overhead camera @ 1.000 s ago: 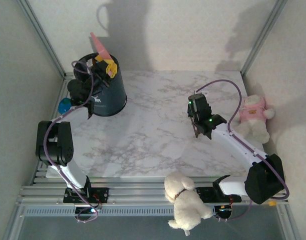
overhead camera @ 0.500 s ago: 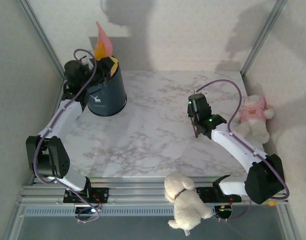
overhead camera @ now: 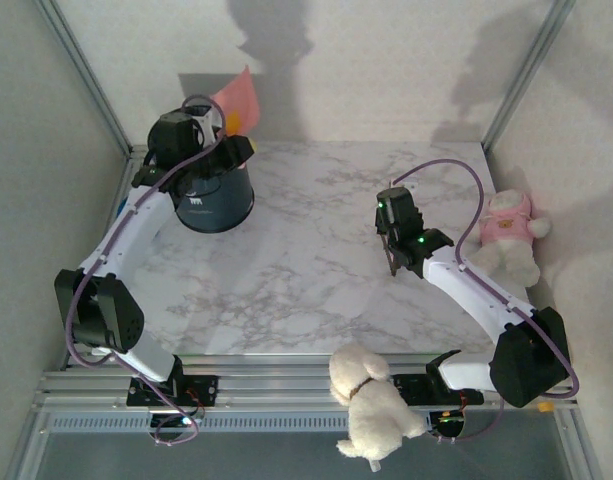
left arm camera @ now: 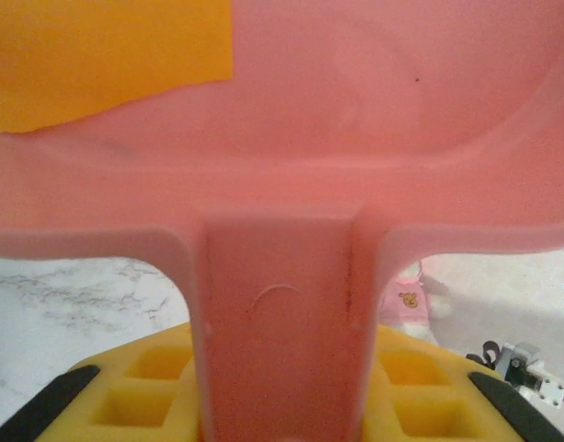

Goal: Sweep away the paper scraps from the table

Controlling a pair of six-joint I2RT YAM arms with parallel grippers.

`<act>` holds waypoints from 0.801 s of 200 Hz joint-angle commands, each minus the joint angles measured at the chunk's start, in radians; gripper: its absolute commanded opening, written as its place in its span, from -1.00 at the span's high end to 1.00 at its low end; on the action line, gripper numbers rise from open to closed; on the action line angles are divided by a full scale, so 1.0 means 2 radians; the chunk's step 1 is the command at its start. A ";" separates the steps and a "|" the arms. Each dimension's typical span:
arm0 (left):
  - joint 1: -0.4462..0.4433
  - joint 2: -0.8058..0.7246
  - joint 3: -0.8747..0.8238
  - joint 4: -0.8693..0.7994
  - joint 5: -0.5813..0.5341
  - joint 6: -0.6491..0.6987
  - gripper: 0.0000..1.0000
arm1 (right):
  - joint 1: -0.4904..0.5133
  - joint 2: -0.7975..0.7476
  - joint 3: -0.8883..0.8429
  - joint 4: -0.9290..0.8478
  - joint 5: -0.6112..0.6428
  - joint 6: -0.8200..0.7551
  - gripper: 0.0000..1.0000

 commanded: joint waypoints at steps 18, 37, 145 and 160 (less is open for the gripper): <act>0.016 -0.012 -0.045 0.117 0.063 -0.064 1.00 | -0.003 0.008 0.021 0.002 0.004 0.009 1.00; 0.025 -0.018 -0.069 0.188 0.083 -0.116 1.00 | -0.003 0.007 0.021 0.001 0.004 0.009 1.00; 0.055 0.049 -0.198 0.889 0.052 -0.694 1.00 | -0.003 0.008 0.024 -0.003 0.004 0.011 1.00; 0.050 0.068 -0.194 0.927 0.032 -0.732 1.00 | -0.003 0.008 0.024 -0.004 0.005 0.010 1.00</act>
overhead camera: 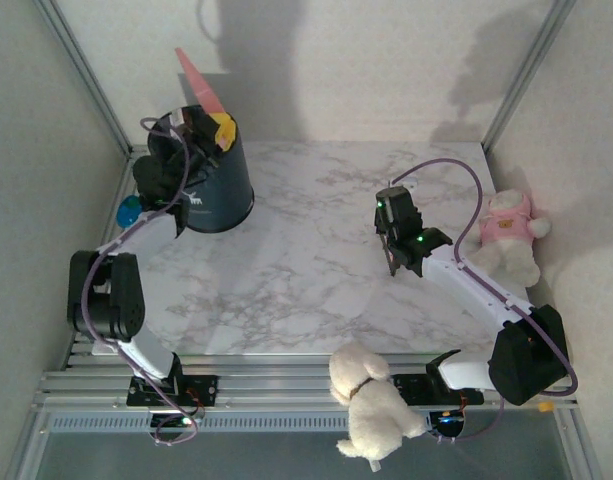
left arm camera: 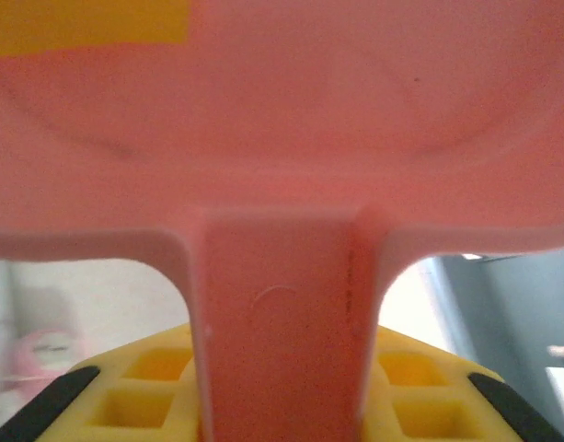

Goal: Sweep away the paper scraps from the table

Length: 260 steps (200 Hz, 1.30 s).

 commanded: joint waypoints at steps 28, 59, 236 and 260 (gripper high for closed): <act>-0.011 0.042 -0.004 0.225 -0.070 -0.183 1.00 | -0.003 0.002 0.022 -0.005 0.008 0.008 1.00; -0.014 0.049 -0.008 0.244 -0.091 -0.208 1.00 | -0.003 0.002 0.022 -0.005 0.009 0.007 1.00; -0.138 0.021 0.276 -0.807 -0.133 0.664 1.00 | -0.005 -0.012 -0.002 0.013 0.010 0.008 1.00; -0.181 0.055 0.318 -0.896 -0.235 0.740 1.00 | -0.006 -0.014 -0.005 0.014 0.009 0.008 1.00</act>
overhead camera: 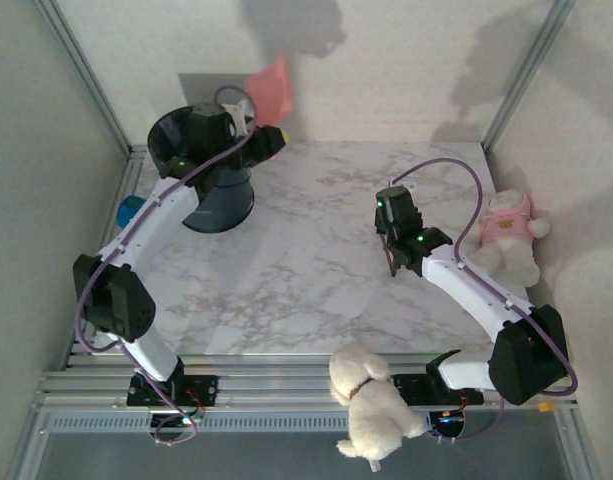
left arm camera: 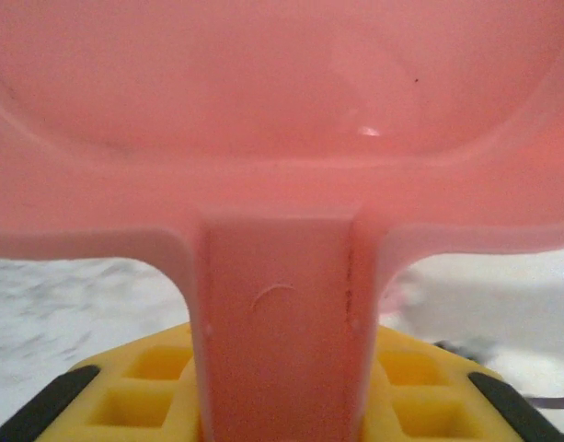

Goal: Sweep away the paper scraps from the table

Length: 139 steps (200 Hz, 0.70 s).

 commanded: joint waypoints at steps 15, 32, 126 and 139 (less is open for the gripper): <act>-0.059 0.062 0.057 -0.193 -0.158 0.167 1.00 | -0.006 -0.015 -0.006 0.016 0.008 0.008 1.00; -0.081 0.090 0.070 -0.223 -0.198 0.191 1.00 | -0.006 -0.016 -0.006 0.014 0.009 0.009 1.00; -0.157 0.207 0.101 -0.313 -0.325 0.275 1.00 | -0.012 -0.024 -0.010 0.007 0.014 0.013 1.00; -0.162 0.218 0.101 -0.320 -0.323 0.284 1.00 | -0.012 -0.024 -0.010 0.007 0.014 0.012 1.00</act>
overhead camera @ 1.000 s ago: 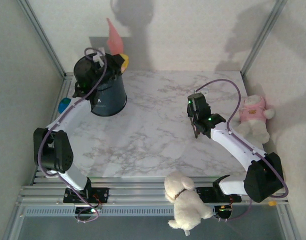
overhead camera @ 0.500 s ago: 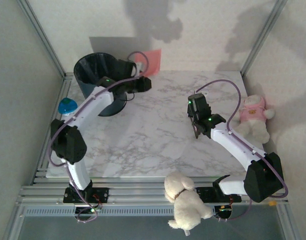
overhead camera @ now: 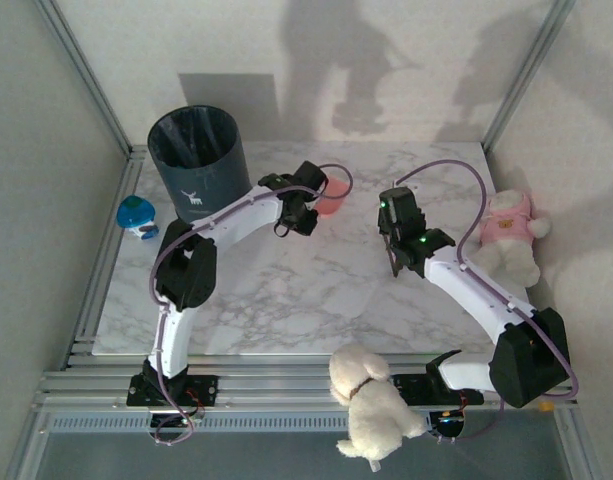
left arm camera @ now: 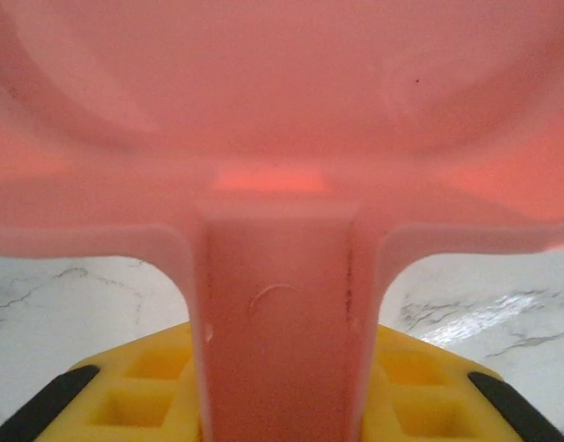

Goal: Sweep away the paper scraps from the table

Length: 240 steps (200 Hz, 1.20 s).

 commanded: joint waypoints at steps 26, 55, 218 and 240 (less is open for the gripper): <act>-0.018 0.034 0.011 -0.048 -0.010 0.052 1.00 | -0.006 -0.018 -0.002 0.006 0.014 0.008 1.00; -0.027 0.050 0.007 -0.061 0.020 0.073 1.00 | -0.007 -0.018 -0.002 0.005 0.014 0.007 1.00; -0.026 0.072 -0.015 -0.073 0.051 0.097 0.32 | -0.011 -0.022 -0.005 -0.001 0.014 0.006 1.00; -0.026 0.068 -0.015 -0.075 0.051 0.099 0.23 | -0.012 -0.023 -0.008 0.002 0.013 0.005 1.00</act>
